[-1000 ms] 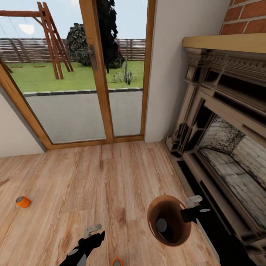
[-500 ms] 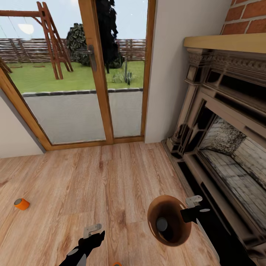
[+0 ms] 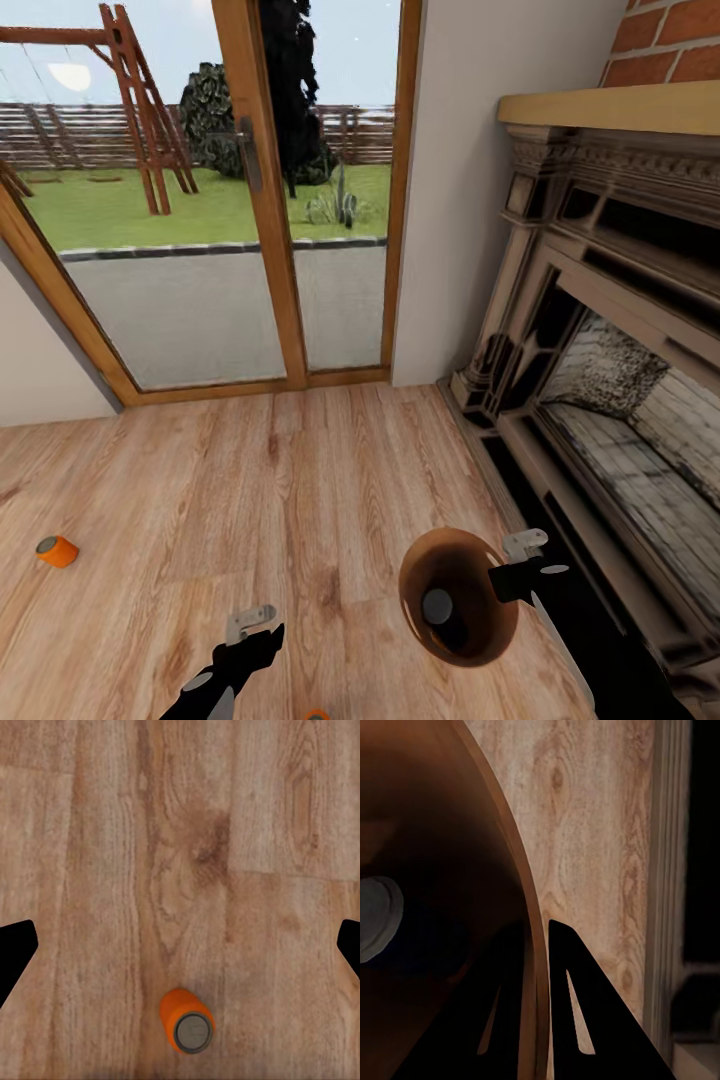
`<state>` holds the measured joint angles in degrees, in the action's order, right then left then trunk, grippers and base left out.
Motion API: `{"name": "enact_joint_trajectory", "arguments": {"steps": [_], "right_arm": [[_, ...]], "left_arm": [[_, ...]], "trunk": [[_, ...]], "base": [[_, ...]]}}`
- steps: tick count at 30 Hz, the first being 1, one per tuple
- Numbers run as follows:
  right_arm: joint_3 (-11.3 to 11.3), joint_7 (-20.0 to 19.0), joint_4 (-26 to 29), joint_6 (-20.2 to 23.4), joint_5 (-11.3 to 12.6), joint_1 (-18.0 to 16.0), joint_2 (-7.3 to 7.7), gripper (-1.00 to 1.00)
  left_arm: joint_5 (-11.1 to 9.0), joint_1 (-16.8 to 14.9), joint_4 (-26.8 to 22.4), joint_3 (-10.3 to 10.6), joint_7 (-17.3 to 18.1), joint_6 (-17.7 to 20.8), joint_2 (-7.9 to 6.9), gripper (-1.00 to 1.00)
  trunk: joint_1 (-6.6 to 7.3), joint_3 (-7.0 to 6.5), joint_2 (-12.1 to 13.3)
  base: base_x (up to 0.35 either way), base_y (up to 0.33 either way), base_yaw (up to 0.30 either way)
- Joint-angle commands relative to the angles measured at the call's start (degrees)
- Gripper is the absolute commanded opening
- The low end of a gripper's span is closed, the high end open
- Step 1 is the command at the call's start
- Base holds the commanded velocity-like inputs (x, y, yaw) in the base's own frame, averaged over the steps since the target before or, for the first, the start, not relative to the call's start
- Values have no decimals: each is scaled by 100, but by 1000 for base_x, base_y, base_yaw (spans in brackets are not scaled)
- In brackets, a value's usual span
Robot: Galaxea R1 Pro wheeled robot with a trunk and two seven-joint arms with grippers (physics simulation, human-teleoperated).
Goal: Put the three can of soda from the living room inside the tash can in the kitchen.
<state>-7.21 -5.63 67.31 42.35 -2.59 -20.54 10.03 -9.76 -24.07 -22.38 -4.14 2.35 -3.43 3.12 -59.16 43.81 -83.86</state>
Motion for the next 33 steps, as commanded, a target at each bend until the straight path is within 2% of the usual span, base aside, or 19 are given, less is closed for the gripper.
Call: {"name": "enact_joint_trajectory", "arguments": {"steps": [1,13,24,29,33], "right_arm": [[0,-35,2,2,48,-2,-1,-100],[0,-35,2,2,48,-2,-1,-100],[0,-35,2,2,48,-2,-1,-100],[0,-35,2,2,48,-2,-1,-100],[0,-35,2,2,48,-2,-1,-100]], "left_arm": [[0,1,-1,0,0,0,1,100],[0,-1,5,1,2,0,4,100],[0,0,6,1,2,0,4,100],[0,0,6,1,8,0,4,100],[0,-1,6,1,8,0,4,100]], "trunk": [[-22,19,-42],[-286,293,-523],[-286,380,-523],[-396,516,-724],[-396,553,-724]], "base": [[0,0,0],[0,0,0],[0,0,0],[0,0,0],[0,0,0]]}}
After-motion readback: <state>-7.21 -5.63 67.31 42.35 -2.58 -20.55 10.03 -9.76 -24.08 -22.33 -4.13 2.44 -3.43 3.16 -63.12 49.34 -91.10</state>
